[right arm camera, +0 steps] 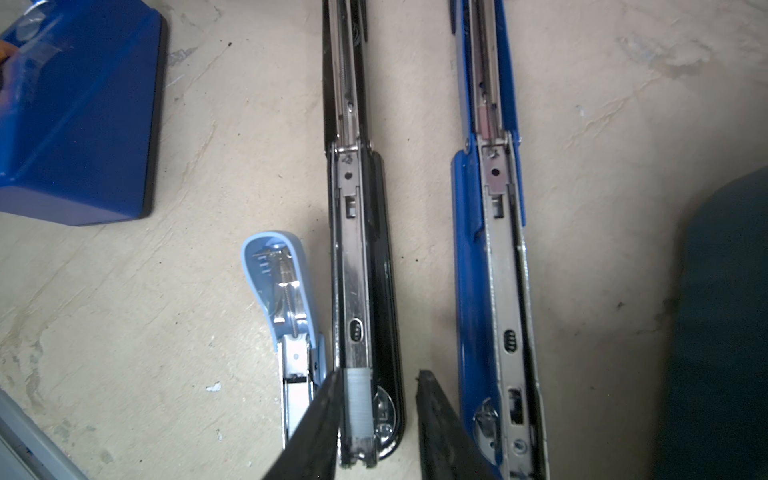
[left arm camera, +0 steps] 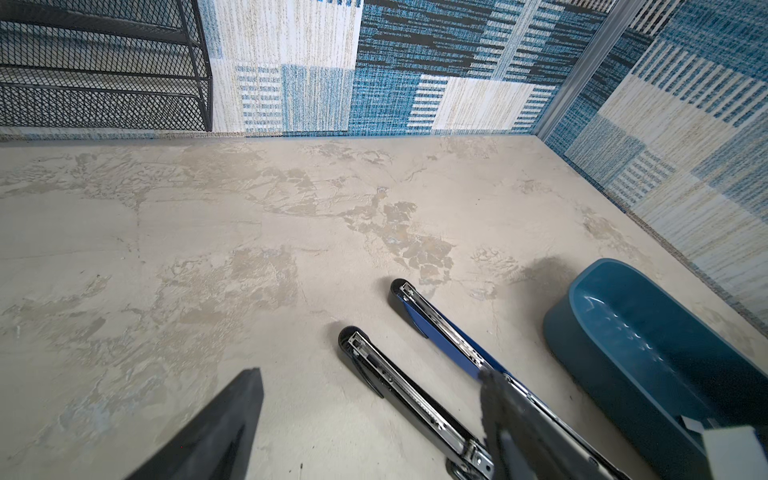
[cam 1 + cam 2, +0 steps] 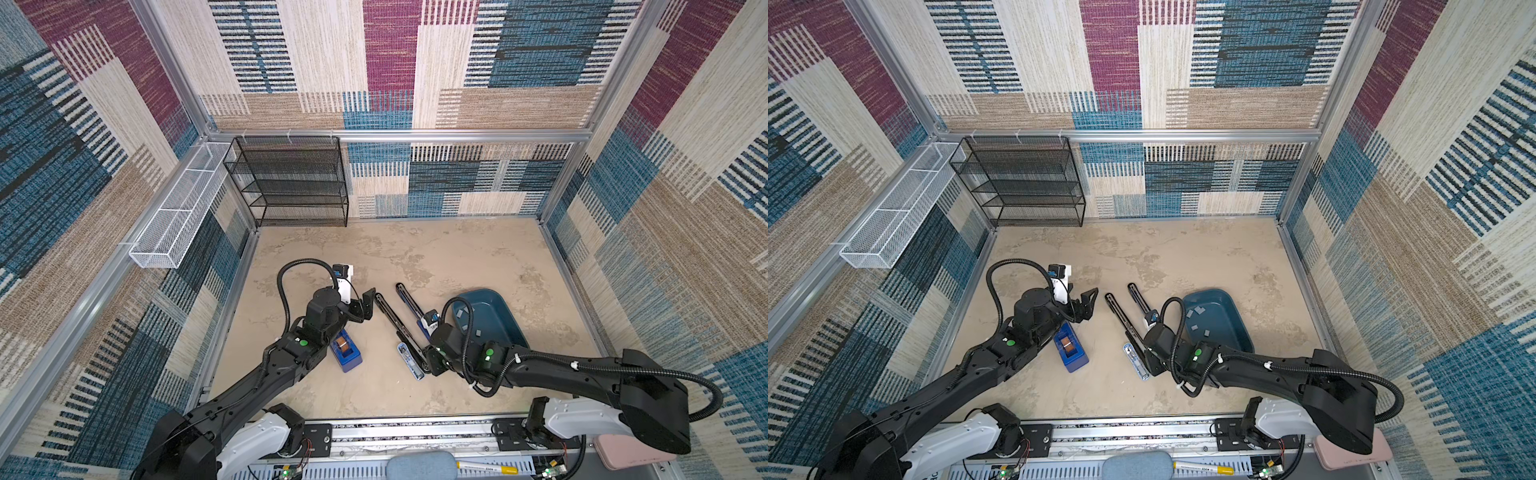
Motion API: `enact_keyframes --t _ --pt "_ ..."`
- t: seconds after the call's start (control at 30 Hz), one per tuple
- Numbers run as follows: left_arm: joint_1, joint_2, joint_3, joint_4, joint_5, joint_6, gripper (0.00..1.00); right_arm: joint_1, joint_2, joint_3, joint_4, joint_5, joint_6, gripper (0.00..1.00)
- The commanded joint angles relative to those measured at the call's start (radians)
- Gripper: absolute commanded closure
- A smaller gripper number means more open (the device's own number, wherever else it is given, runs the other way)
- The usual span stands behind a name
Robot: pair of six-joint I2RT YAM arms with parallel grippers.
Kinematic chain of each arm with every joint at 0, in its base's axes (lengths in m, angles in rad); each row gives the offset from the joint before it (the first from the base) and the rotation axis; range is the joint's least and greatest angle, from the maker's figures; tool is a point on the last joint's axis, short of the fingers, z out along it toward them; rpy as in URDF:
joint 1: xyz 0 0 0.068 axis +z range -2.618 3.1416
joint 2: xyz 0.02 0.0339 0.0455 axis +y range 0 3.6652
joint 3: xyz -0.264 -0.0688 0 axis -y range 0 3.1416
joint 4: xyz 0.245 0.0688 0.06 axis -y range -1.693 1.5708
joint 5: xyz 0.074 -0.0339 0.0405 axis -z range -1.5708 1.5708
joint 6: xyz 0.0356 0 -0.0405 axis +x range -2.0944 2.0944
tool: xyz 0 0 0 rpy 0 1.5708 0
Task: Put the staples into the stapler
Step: 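Open the right gripper and lift it from the black stapler, then move the right gripper over the teal tray of staple strips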
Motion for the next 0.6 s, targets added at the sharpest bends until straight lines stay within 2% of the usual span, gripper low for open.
enact_keyframes --t 0.0,0.1,0.2,0.27,0.37,0.57 --pt "0.000 0.001 0.002 0.019 -0.002 -0.015 0.15 0.002 -0.024 0.007 -0.008 0.052 0.038 0.66" --pt "0.000 -0.004 -0.001 0.027 0.014 -0.019 0.15 0.000 -0.067 0.046 -0.034 0.115 0.067 0.64" --pt "0.000 -0.007 -0.002 0.020 0.006 -0.020 0.15 -0.016 -0.090 0.142 -0.159 0.278 0.126 0.71" --pt "0.000 -0.008 -0.007 0.025 -0.002 -0.019 0.15 -0.056 -0.105 0.201 -0.247 0.341 0.178 0.72" --pt "0.000 -0.001 -0.015 0.040 -0.001 -0.017 0.15 -0.172 -0.162 0.207 -0.292 0.320 0.210 0.68" --pt "0.000 0.022 -0.010 0.038 -0.010 -0.014 0.14 -0.469 -0.250 0.070 -0.192 0.172 0.145 0.68"
